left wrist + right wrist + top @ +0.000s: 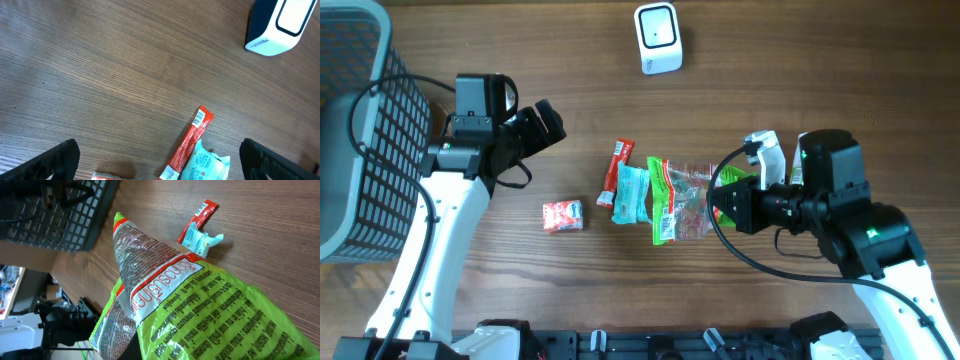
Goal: Scan the item barcode
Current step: 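Lift the green snack bags and carry them toward the scanner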
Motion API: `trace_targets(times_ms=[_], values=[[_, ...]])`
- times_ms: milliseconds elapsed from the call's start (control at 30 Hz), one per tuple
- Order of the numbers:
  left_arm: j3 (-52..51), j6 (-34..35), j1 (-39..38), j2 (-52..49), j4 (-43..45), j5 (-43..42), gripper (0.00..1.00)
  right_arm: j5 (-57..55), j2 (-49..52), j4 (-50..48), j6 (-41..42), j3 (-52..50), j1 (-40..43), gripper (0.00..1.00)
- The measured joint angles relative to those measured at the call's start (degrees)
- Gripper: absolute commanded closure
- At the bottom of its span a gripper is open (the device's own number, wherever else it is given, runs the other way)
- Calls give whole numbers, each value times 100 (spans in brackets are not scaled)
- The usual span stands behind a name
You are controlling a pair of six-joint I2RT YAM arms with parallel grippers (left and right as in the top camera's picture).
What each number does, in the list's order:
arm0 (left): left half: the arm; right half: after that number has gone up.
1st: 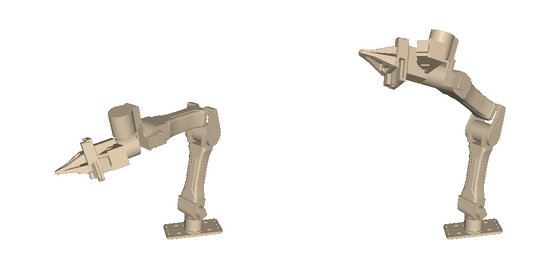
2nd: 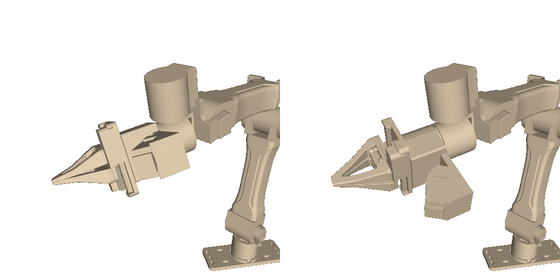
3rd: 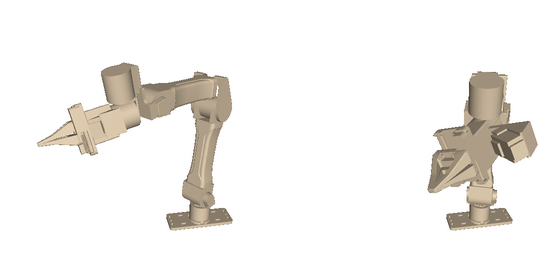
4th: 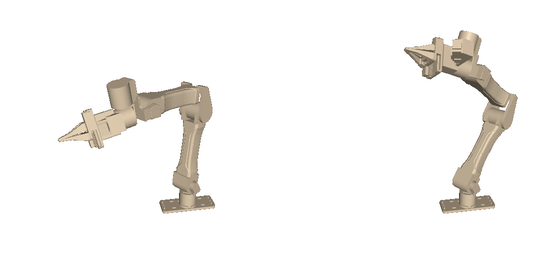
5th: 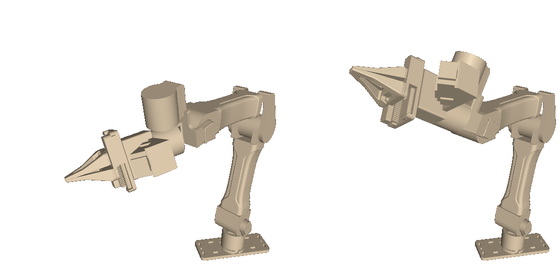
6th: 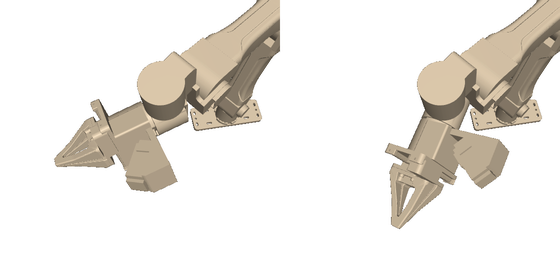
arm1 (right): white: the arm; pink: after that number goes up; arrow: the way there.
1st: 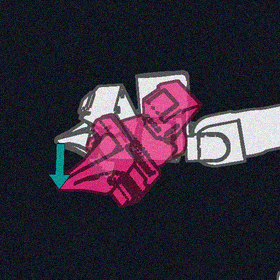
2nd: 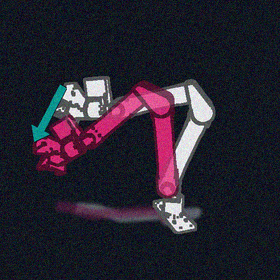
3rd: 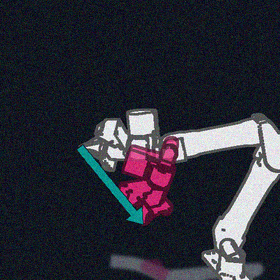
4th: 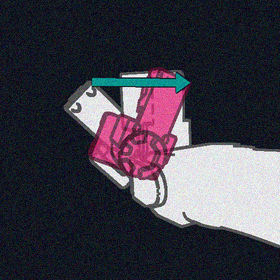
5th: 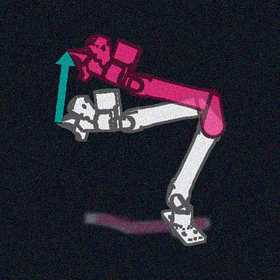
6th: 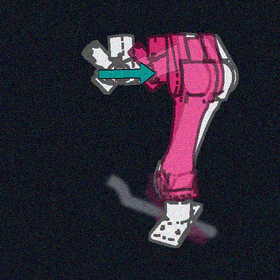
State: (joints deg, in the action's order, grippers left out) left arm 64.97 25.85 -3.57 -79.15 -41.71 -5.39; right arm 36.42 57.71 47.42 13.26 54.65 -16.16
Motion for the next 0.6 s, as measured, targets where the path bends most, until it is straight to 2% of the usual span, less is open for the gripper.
trace_targets(times_ms=[133, 200, 267, 333, 433, 467, 533, 567, 600], values=[[0, 0, 0, 0, 0, 2, 0, 2, 337, -15, 81, 0, 0, 96], [0, 0, 0, 0, 0, 0, 0, -59, 870, -57, 114, 63, 0, 96], [0, 0, 0, 0, 13, 0, 0, -334, 1329, 302, 151, 597, 0, 96], [0, 0, 0, 0, 9, 4, 0, -831, 1930, 1108, 146, 1818, 0, 96], [0, 0, 0, -2, -4, 2, 0, -1974, 3342, 2885, -20, 4979, -9, 96], [0, 0, 0, 0, 2, 2, 0, -2444, 3943, 3165, -96, 6118, -31, 96], [0, 0, 0, 0, -4, 2, 0, -3453, 4715, 3088, -173, 7296, -223, 96], [0, 0, 0, 0, -2, 2, 0, -3921, 5001, 2787, -227, 7593, -393, 96], [0, 0, 0, 0, -2, 4, 0, -4841, 5313, 2098, -437, 7650, -741, 96]])
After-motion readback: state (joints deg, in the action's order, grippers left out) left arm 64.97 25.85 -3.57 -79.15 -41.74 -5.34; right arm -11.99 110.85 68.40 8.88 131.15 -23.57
